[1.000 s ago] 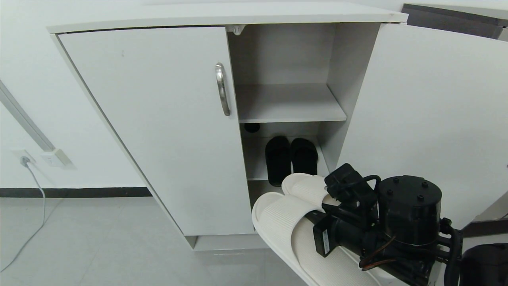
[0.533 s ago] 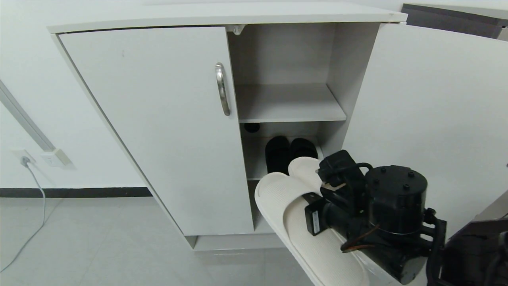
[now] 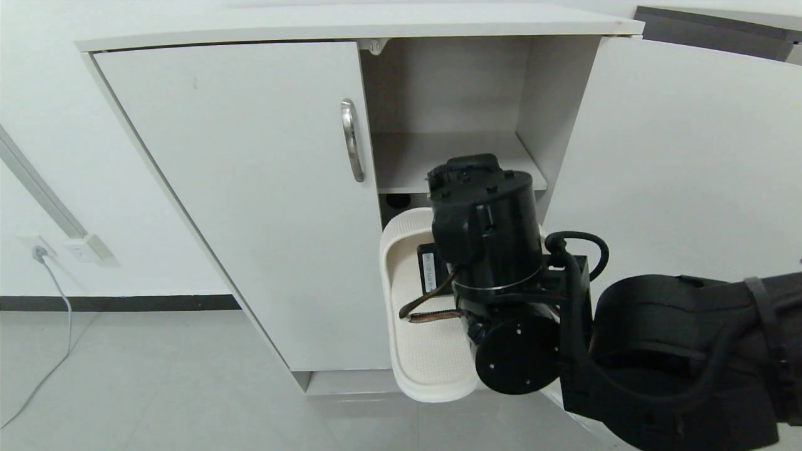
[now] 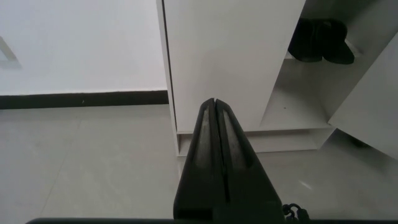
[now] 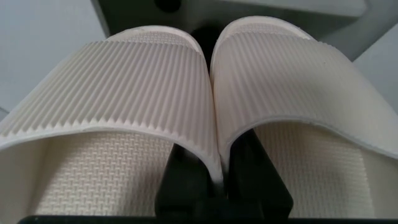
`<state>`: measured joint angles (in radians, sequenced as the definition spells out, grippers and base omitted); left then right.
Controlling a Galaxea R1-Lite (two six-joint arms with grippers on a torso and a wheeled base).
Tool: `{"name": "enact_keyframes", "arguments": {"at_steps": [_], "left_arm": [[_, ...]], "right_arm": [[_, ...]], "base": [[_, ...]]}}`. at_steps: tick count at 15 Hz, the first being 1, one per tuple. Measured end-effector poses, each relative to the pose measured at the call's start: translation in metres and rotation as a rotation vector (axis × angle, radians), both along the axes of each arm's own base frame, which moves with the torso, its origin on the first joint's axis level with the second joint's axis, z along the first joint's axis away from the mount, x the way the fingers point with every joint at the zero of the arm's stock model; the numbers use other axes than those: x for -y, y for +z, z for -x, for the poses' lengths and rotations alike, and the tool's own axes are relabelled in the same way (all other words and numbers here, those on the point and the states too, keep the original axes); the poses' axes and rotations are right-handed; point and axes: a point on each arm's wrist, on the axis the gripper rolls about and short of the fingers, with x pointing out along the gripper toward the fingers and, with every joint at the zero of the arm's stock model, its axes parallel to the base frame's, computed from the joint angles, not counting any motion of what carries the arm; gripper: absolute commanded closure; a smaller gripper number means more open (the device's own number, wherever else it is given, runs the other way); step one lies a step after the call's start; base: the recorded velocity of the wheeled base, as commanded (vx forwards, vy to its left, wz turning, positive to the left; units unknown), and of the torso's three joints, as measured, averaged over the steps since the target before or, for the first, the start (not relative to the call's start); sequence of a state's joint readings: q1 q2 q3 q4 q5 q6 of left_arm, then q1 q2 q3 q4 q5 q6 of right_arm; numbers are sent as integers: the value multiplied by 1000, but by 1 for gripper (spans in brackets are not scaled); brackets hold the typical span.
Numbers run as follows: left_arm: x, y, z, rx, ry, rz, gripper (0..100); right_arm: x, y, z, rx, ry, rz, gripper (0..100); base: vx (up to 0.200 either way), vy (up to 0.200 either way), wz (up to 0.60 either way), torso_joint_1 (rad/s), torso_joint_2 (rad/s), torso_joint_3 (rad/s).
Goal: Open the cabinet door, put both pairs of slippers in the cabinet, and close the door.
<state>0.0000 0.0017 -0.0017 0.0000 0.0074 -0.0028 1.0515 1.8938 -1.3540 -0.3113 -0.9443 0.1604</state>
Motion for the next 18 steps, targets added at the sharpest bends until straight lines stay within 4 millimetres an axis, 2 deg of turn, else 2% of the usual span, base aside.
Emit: {"name": "enact_keyframes", "arguments": {"at_steps": [4, 6, 13, 18], "left_arm": [[0, 0, 0, 0, 0, 1, 100], [0, 0, 0, 0, 0, 1, 100], [0, 0, 0, -1, 0, 0, 100], [0, 0, 0, -1, -1, 0, 100]], "right_arm": [[5, 15, -13, 9, -49, -15, 100], [7, 17, -19, 13, -65, -22, 100], [6, 17, -22, 17, -74, -34, 100], [6, 17, -23, 21, -74, -39, 100]], "base": [[0, 0, 0, 0, 0, 0], [0, 0, 0, 0, 0, 0], [0, 0, 0, 0, 0, 0], [200, 0, 0, 0, 1, 5]]}}
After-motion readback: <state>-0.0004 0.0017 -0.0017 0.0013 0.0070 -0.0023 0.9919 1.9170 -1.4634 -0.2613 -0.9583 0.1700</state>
